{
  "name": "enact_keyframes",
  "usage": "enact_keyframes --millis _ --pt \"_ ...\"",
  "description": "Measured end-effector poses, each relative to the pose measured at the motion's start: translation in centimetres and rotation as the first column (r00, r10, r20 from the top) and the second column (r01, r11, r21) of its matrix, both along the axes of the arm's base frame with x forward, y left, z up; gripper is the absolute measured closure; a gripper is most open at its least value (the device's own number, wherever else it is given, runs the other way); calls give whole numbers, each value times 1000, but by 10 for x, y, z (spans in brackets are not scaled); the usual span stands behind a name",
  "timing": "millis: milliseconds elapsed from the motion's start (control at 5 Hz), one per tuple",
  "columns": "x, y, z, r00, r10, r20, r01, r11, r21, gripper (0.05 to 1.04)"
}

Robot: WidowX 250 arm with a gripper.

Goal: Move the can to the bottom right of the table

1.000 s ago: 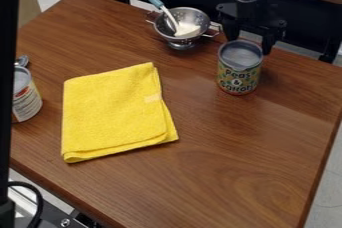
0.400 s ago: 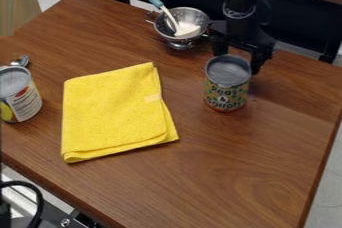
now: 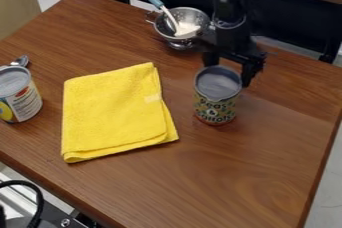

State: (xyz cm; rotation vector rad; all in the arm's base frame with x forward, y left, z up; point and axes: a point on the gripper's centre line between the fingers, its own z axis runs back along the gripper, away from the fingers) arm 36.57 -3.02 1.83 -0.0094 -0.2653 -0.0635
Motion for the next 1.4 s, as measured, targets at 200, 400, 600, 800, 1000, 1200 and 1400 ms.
enact_keyframes --millis 200,400,600,800,1000,1200,1400 --pt "-13 1 0 1000 -4 -6 4 1000 2 86" --pt "-31 2 -5 1000 -30 -5 30 999 13 86" --pt "-45 1 -3 998 -57 -6 57 998 6 86" --pt "-60 3 -4 997 -73 -10 73 997 8 86" --pt "-75 3 -4 995 -95 -8 96 995 6 86" --pt "-87 3 -4 994 -113 -9 113 994 2 86" --pt "-97 7 -4 992 -126 -9 126 992 -4 86"
